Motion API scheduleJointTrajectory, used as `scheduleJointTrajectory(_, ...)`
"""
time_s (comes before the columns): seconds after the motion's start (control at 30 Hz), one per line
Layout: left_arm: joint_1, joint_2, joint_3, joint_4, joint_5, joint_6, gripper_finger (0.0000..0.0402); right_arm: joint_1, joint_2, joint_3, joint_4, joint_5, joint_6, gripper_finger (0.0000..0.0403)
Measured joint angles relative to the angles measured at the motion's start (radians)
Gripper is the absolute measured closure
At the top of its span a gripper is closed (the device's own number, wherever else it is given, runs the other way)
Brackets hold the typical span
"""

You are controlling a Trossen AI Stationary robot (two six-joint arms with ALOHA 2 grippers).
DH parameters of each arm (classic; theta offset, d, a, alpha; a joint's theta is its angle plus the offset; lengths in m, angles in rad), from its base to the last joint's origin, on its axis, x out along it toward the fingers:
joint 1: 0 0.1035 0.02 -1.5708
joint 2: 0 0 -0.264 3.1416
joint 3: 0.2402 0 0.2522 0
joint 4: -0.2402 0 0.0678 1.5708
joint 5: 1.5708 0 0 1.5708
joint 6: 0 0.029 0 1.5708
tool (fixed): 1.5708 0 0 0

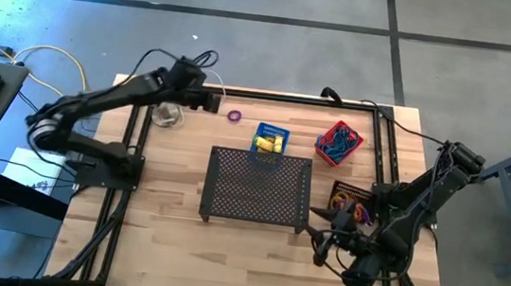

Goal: Pick & Place Office Desk Supplies
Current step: Put the purple spiral keychain into the black bin

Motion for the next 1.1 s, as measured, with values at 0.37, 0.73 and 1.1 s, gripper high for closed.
scheduleJointTrajectory(0.37,-0.006,0.277,0.0,0.257,0.032,-0.088,0.0282,-0.008,0.0,-0.001,0.012,-0.032,-0.022,0.0192)
scheduleJointTrajectory(0.73,-0.007,0.319,0.001,0.298,-0.083,-0.091,0.0282,-0.007,0.019,-0.001,0.01,-0.057,-0.03,0.0192)
scheduleJointTrajectory(1.1,-0.01,0.432,0.002,0.326,-0.073,-0.113,0.0282,-0.022,0.071,-0.002,0.019,-0.074,-0.045,0.0192)
